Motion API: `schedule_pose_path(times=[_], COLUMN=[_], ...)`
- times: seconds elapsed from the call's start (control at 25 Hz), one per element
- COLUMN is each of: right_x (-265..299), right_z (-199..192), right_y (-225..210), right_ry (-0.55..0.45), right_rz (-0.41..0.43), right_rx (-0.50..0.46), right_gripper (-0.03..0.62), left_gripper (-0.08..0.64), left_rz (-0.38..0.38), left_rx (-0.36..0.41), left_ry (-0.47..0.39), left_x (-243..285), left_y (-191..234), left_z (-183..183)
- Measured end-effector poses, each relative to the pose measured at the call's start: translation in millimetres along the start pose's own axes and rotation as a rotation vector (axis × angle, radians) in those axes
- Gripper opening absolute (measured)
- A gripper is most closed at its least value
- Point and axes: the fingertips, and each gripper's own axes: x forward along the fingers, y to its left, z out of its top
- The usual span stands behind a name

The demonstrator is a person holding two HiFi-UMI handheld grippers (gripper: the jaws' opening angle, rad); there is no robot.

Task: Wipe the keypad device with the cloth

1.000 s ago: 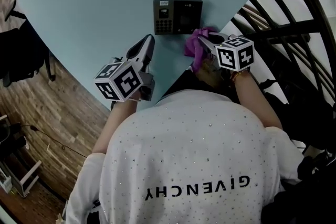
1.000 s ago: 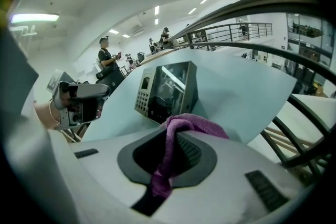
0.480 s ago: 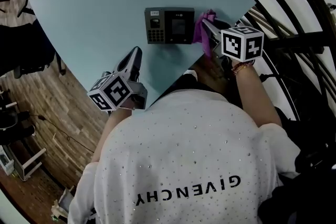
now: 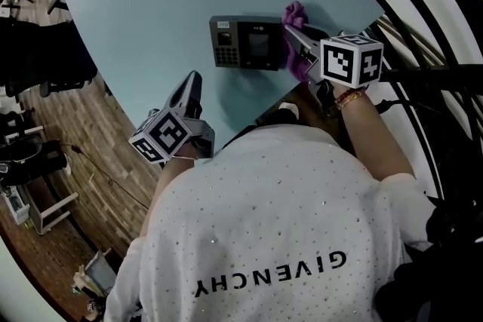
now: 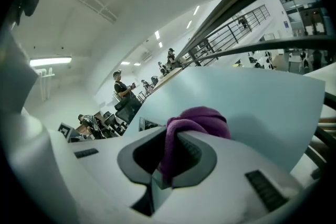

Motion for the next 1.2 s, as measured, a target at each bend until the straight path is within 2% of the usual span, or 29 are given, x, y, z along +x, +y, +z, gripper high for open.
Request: schedule_pose_path(times=[0.12,0.24,0.56,0.72,0.88,1.0,1.12,1.2], right_x=[-2,-4,-4,-6,-7,-13,-22,-25], right_z=[-21,-39,-77,-90,-100,-78,-11,33], right_y=[4,8,14,14,13,8,-5,-8], right_ry=[0.050,0.091,0.163,0.209,0.246,0.238,0.076,-0.010], right_rz=[0.035,0.066,0.119,0.128,0.155,0.194,0.183,0.159], right_rx=[-0.010,-0.003,0.033,0.013,-0.020,-0.029,0.016,-0.007], right_gripper=[0.026,0.026,0.028,0.028,0.028,0.028,0.028,0.028], left_gripper=[0.002,0.002,0.002,0.002,0.002,0.002,0.002,0.002], left_rz=[0.014,-0.004,-0.019,-0.038,-0.032,-0.031,-0.025,-0.021], left_rx=[-0.015,-0.027,0.015,0.026,-0.004,-0.026,-0.043,-0.051], left_ry=[-0.004,-0.013,0.014,0.021,0.024,0.005,-0.007,-0.009], left_x=[4,9,23,24,22,20,22,22], left_y=[-5,-18,-35,-44,-36,-31,-26,-23], left_z=[-4,-1,-6,-7,-10,-2,3,2])
